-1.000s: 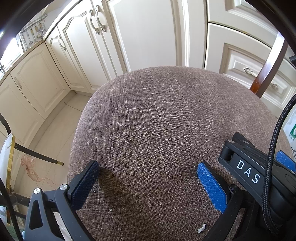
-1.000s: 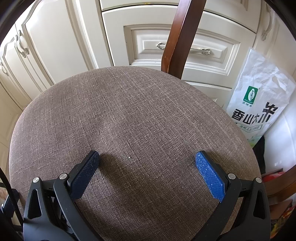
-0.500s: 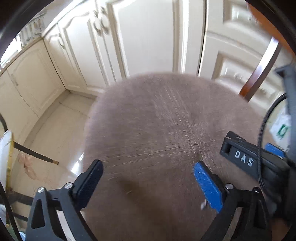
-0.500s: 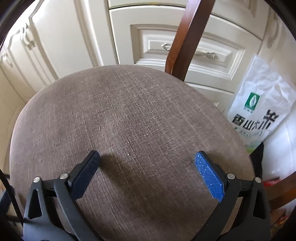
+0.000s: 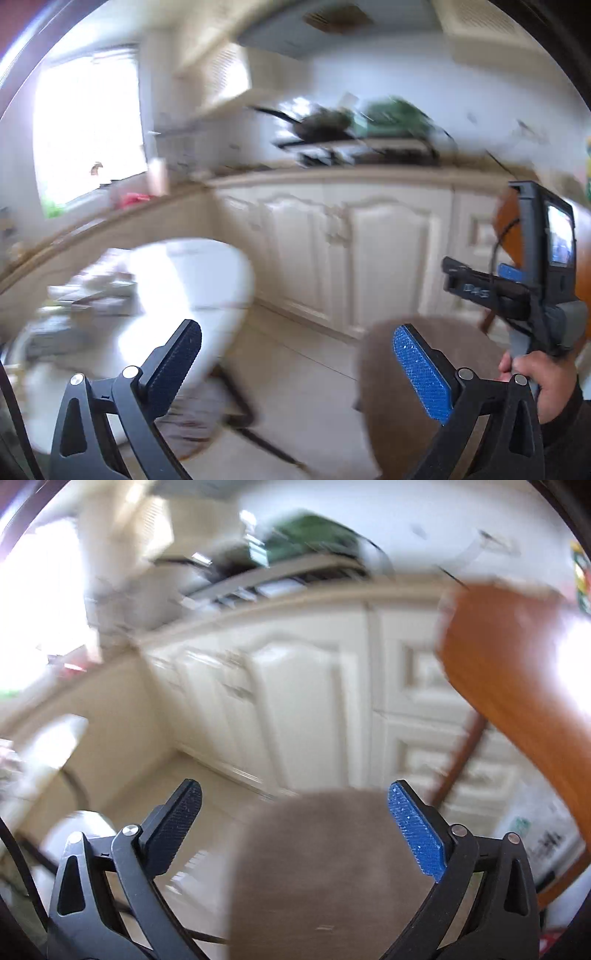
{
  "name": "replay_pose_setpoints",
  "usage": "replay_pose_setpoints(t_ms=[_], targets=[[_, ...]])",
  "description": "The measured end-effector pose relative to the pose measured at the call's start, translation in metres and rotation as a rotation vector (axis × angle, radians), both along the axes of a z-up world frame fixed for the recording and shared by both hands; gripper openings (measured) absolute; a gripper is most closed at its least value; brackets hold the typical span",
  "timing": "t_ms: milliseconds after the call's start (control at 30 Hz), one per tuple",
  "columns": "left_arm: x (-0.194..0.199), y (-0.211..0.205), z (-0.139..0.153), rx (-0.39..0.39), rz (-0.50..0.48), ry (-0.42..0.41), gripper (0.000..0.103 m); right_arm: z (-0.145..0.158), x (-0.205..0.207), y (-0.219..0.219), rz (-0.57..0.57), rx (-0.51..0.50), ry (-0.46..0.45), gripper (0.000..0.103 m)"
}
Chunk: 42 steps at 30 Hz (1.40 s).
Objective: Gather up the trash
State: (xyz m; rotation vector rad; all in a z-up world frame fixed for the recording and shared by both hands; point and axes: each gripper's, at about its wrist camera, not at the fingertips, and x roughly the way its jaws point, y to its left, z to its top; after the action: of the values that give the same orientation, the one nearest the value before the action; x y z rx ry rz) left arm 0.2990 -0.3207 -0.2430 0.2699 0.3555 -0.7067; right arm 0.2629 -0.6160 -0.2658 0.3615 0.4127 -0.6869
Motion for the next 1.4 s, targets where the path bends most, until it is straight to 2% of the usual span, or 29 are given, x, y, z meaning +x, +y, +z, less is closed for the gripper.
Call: replay_pose_setpoints(t_ms=[133, 267, 367, 500, 600, 767, 900, 1133, 1400], targets=[[-0.002, 0.096, 0.065, -0.035, 0.207, -0.082, 0.102, 0.082, 0.022, 0.082, 0.187, -0.104, -0.112, 0.103], [-0.016, 0.182, 0.122, -0.068, 0.435, -0.152, 0.102, 0.148, 0.029, 0.161, 0.357, -0.143, -0.209, 0.103], [-0.034, 0.23, 0.154, -0.111, 0.526, -0.176, 0.102, 0.186, 0.032, 0.215, 0.47, -0.147, -0.244, 0.103], [-0.071, 0.267, 0.176, -0.129, 0.582, -0.22, 0.102, 0.217, 0.03, 0.275, 0.574, -0.223, -0.256, 0.103], [-0.114, 0.272, 0.18, -0.136, 0.615, -0.27, 0.102, 0.23, 0.023, 0.314, 0.62, -0.288, -0.249, 0.103], [-0.152, 0.284, 0.178, -0.2, 0.654, -0.262, 0.102, 0.247, 0.007, 0.349, 0.664, -0.329, -0.263, 0.103], [-0.157, 0.292, 0.178, -0.24, 0.662, -0.253, 0.102, 0.255, -0.004, 0.359, 0.669, -0.352, -0.274, 0.103], [-0.164, 0.287, 0.187, -0.222, 0.646, -0.264, 0.102, 0.262, -0.009, 0.365, 0.686, -0.355, -0.283, 0.103], [-0.143, 0.281, 0.188, -0.213, 0.645, -0.247, 0.102, 0.262, -0.005, 0.357, 0.675, -0.339, -0.283, 0.103]])
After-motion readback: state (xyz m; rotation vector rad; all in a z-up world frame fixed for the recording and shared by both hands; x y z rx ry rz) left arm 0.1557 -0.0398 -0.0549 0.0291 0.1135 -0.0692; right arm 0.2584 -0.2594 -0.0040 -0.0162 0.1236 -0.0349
